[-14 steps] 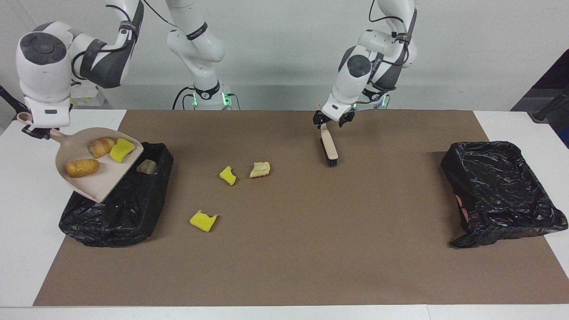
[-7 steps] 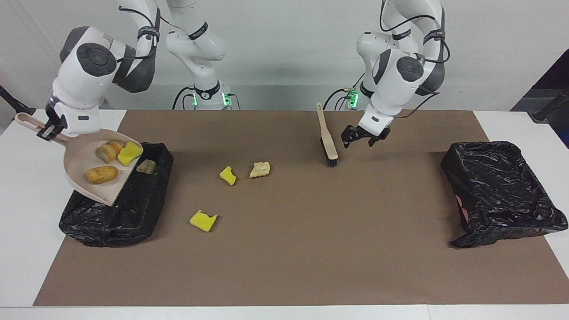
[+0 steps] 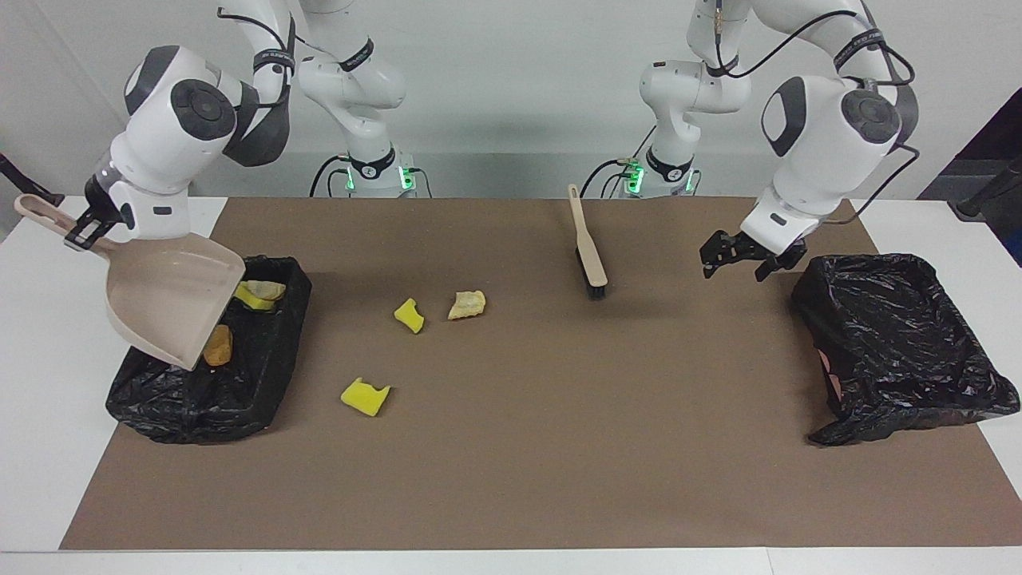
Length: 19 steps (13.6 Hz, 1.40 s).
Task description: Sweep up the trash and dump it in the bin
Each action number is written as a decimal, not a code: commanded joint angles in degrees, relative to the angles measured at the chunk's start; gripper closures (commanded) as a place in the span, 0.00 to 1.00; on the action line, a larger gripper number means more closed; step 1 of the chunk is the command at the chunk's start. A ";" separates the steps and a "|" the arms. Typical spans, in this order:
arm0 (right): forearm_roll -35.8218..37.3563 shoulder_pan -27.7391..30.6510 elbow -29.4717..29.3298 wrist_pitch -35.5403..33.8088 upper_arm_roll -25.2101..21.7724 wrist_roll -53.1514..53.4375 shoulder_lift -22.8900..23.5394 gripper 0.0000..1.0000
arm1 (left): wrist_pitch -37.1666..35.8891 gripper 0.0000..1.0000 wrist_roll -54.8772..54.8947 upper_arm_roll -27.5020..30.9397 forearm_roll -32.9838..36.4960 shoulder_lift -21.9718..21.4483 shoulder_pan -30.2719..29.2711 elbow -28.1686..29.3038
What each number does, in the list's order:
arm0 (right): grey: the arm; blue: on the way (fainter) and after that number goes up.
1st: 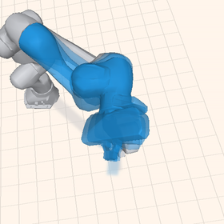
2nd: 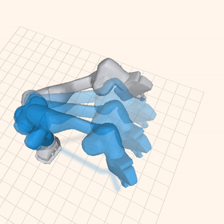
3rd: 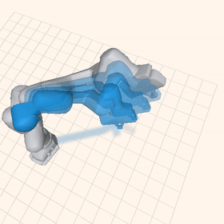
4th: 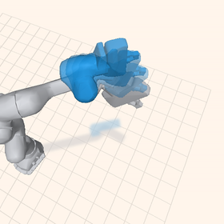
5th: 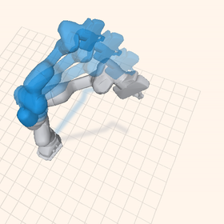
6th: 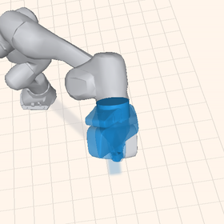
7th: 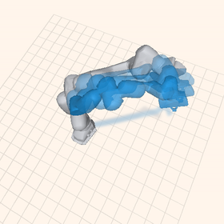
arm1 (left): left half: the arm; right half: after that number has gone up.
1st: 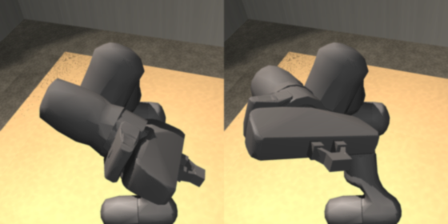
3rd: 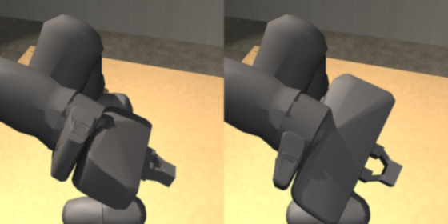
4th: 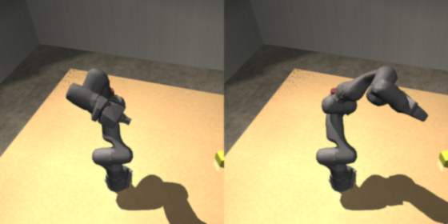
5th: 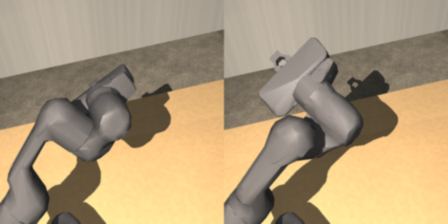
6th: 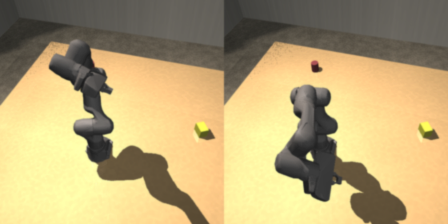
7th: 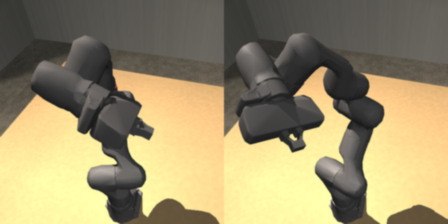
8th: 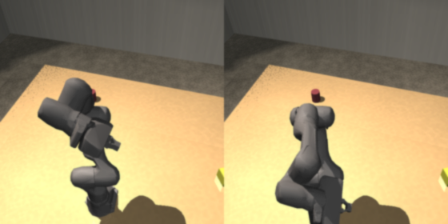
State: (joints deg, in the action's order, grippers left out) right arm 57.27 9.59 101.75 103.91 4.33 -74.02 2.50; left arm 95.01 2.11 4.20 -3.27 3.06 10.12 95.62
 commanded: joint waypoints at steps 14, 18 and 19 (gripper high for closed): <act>-24.56 -11.51 -6.39 -2.04 0.68 33.71 3.03 1.00 | -3.87 0.00 4.83 -0.33 5.47 -6.75 -3.53 -1.66; -31.15 -18.98 -9.54 -3.36 0.77 56.38 7.85 1.00 | -3.78 0.00 4.83 -0.24 5.47 -6.75 -3.61 -1.66; -32.38 -21.17 -11.55 -5.10 0.77 62.18 9.61 1.00 | -3.78 0.00 4.83 -0.33 5.47 -6.75 -3.61 -1.66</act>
State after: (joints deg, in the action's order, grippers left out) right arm 27.74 -8.48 95.58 102.25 5.20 -21.03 8.03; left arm 90.89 6.24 4.51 1.19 -2.97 7.24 93.21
